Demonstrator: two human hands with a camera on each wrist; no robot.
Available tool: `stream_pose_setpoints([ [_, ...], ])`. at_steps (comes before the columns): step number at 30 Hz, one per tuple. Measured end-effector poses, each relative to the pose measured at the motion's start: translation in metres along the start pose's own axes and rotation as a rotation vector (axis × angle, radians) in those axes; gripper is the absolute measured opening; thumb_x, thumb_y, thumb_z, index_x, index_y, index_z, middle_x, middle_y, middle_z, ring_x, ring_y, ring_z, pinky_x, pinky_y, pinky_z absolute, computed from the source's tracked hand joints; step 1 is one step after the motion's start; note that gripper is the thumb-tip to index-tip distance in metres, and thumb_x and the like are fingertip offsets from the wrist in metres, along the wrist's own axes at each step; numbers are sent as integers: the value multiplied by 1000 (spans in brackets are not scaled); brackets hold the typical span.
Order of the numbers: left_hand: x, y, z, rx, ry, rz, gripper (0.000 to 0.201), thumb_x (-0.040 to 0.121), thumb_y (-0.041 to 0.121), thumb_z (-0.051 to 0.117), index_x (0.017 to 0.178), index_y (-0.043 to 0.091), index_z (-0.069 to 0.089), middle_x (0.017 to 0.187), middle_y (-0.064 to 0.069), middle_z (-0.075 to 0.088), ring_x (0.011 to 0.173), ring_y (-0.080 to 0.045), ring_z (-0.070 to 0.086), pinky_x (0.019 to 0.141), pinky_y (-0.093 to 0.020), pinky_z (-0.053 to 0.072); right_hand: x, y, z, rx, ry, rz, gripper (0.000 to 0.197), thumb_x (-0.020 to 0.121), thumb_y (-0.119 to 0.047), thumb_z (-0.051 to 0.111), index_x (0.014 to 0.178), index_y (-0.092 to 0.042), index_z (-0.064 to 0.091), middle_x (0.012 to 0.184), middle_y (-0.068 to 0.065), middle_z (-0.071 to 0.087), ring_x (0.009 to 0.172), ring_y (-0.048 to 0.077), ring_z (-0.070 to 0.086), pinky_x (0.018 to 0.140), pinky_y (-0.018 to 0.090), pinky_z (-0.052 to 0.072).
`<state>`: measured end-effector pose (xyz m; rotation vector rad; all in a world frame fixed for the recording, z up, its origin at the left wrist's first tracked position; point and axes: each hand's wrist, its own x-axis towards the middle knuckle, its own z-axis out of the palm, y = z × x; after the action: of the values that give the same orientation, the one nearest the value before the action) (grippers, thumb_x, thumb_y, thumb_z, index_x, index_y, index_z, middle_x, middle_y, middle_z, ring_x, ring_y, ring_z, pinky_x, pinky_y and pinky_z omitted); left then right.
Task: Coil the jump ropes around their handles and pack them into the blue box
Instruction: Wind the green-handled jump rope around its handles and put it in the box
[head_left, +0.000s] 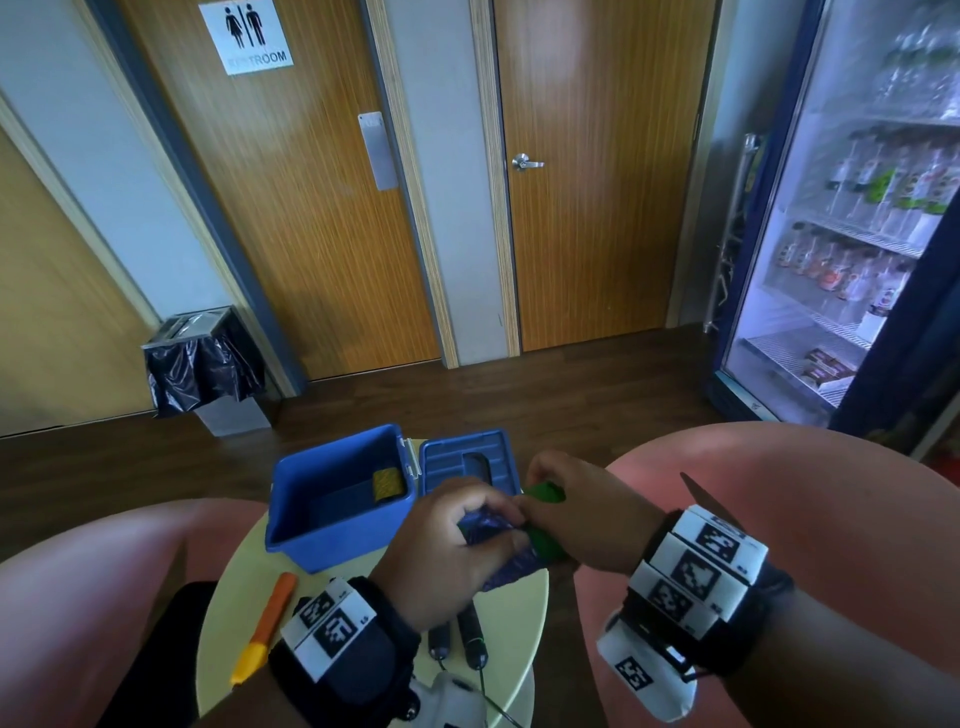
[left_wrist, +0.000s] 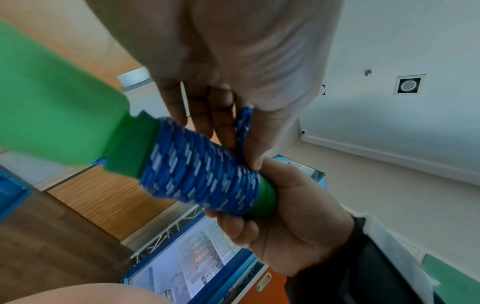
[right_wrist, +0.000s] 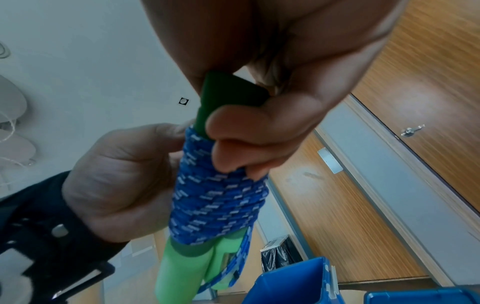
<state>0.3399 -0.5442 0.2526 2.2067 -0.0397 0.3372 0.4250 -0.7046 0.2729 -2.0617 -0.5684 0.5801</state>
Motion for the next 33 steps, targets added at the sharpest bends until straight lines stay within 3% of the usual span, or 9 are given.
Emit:
stream_pose_setpoints([
  [4, 9, -11, -6, -68, -159, -160, 40, 71, 41, 81, 103, 33, 59, 105, 11, 63, 105, -2, 59, 89, -18, 44, 2, -1, -3, 47, -37, -28, 23, 91, -34, 69, 94, -14, 58, 91, 11, 65, 68, 27, 71, 51, 32, 58],
  [7, 11, -12, -6, -287, -262, -296, 59, 69, 50, 76, 123, 35, 57, 115, 4, 69, 107, -12, 66, 94, -35, 53, 4, -4, -5, 124, -60, -58, 18, 92, -33, 67, 97, -16, 61, 92, 13, 68, 71, 32, 71, 58, 36, 59],
  [10, 15, -2, -5, -419, -125, -325, 44, 76, 33, 76, 116, 19, 63, 104, -7, 74, 94, -22, 71, 83, -35, 57, 8, -1, 0, 288, -16, -73, 26, 92, -30, 68, 113, -17, 60, 96, 19, 70, 68, 28, 66, 63, 38, 54],
  [13, 23, -1, -1, -687, 138, -376, 36, 79, 18, 75, 109, 5, 63, 96, -17, 72, 83, -28, 69, 70, -34, 54, 12, 4, 11, 534, 50, -48, 62, 76, -43, 76, 126, -14, 55, 99, 16, 71, 74, 21, 66, 62, 30, 51],
  [15, 26, -1, 3, -850, 255, -407, 40, 78, 17, 74, 111, -1, 61, 97, -25, 67, 84, -34, 65, 75, -40, 51, 12, 5, 24, 532, 6, -64, 74, 66, -51, 75, 129, -19, 54, 109, 5, 71, 89, 20, 70, 72, 31, 54],
  [17, 28, 1, 6, -923, 310, -413, 46, 75, 24, 70, 113, 0, 60, 100, -29, 65, 89, -38, 63, 82, -49, 49, 11, 6, 41, 563, -57, -120, 65, 72, -37, 77, 130, -22, 51, 113, 3, 71, 103, 18, 69, 87, 33, 56],
  [21, 29, 3, 3, -799, 329, -370, 38, 73, 28, 66, 108, 12, 67, 106, -23, 69, 94, -37, 68, 84, -46, 52, 11, 4, 55, 570, 39, -188, 50, 86, -4, 72, 126, -21, 48, 104, -2, 73, 98, 9, 70, 83, 24, 53],
  [28, 18, -13, -29, -393, 502, -177, 37, 64, 48, 70, 99, 37, 63, 94, 1, 64, 78, -18, 61, 72, -35, 51, 13, -14, 58, 294, 91, -235, 51, 67, -37, 68, 115, -42, 50, 94, 0, 72, 84, 15, 70, 84, 47, 55],
  [33, 5, -23, -58, -114, 498, 18, 16, 77, 46, 63, 85, 33, 69, 85, 8, 60, 72, -18, 58, 69, -39, 54, 18, -33, 73, 325, 34, -227, 45, 76, -18, 71, 111, -39, 52, 94, 8, 70, 80, 24, 71, 80, 49, 58],
])
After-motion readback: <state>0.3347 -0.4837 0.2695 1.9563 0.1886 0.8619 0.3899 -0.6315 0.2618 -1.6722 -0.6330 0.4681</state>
